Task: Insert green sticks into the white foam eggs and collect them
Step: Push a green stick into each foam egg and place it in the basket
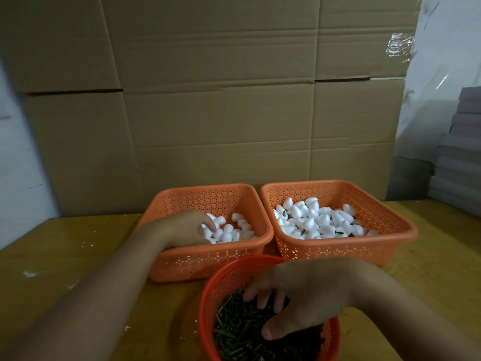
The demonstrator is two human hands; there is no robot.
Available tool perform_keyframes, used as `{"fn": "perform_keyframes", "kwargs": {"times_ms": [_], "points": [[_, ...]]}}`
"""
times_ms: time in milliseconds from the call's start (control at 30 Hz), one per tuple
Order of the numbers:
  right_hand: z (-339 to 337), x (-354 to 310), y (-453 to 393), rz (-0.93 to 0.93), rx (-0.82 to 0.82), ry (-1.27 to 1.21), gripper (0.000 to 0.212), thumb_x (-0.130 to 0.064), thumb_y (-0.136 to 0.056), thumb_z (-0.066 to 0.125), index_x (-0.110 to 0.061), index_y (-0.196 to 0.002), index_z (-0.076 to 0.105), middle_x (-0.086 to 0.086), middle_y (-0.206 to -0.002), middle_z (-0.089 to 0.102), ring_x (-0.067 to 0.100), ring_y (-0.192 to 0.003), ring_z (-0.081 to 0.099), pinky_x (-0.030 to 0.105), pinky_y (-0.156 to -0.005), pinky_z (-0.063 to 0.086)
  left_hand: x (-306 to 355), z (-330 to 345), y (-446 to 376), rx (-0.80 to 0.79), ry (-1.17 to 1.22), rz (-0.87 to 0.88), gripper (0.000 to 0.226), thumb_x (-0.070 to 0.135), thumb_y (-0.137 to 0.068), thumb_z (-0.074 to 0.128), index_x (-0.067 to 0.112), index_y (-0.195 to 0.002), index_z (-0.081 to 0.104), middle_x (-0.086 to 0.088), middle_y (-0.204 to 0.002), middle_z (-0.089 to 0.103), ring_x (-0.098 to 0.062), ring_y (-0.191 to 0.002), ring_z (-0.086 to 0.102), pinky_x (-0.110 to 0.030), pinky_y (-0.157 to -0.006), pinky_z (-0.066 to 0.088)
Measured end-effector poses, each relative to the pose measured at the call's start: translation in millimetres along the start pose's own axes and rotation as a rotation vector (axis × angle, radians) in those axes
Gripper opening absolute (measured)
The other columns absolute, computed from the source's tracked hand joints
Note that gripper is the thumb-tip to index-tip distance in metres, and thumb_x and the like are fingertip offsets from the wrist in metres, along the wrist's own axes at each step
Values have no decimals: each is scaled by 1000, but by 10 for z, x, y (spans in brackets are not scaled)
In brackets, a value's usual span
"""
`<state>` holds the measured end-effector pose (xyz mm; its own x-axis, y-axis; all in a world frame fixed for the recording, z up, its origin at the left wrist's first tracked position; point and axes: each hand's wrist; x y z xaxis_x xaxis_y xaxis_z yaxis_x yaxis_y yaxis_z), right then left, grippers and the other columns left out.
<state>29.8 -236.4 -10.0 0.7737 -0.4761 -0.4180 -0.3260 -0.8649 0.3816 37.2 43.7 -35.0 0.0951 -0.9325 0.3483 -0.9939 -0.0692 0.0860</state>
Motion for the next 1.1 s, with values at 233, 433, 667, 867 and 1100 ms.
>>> {"fn": "perform_keyframes", "kwargs": {"times_ms": [233,433,667,867,1100], "points": [[16,26,-14,-19,34,-13,55,-48,-91,66,-37,-142,47,-17,-125,60,2,-110,58,21,-92,46,213,-79,305,504,491,79,19,36,-85,77,45,-100,70,22,-100,73,2,-86,70,-26,-80,55],[22,39,-29,-18,44,-19,54,-49,-92,64,-38,-141,47,-18,-124,61,0,-108,58,19,-88,45,559,36,599,548,810,217,16,19,-90,73,24,-105,71,5,-97,77,-17,-77,76,-21,-62,57],[18,29,-35,-22,35,-16,54,-48,-93,64,-35,-143,47,-17,-124,61,1,-108,58,16,-85,43,667,140,696,522,744,288,29,16,-84,80,33,-106,71,12,-104,74,-14,-86,75,-33,-73,62],[31,34,-45,-20,35,-15,55,-48,-93,64,-36,-143,47,-17,-123,61,0,-107,57,17,-86,44,669,161,695,565,663,350,43,-4,-82,76,37,-92,69,20,-113,70,-4,-105,69,-25,-86,59],[31,33,-43,-16,37,-14,54,-49,-93,64,-36,-142,47,-17,-123,61,0,-108,57,18,-89,45,663,170,684,523,672,360,40,-7,-85,72,32,-94,68,18,-117,70,-4,-112,66,-23,-90,56]]}}
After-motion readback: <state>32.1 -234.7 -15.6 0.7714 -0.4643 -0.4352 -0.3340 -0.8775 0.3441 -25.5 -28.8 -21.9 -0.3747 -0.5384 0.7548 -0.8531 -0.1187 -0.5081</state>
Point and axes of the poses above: each hand's wrist, its own y-axis away from the middle knuckle, its own z-axis out of the palm, x = y × z
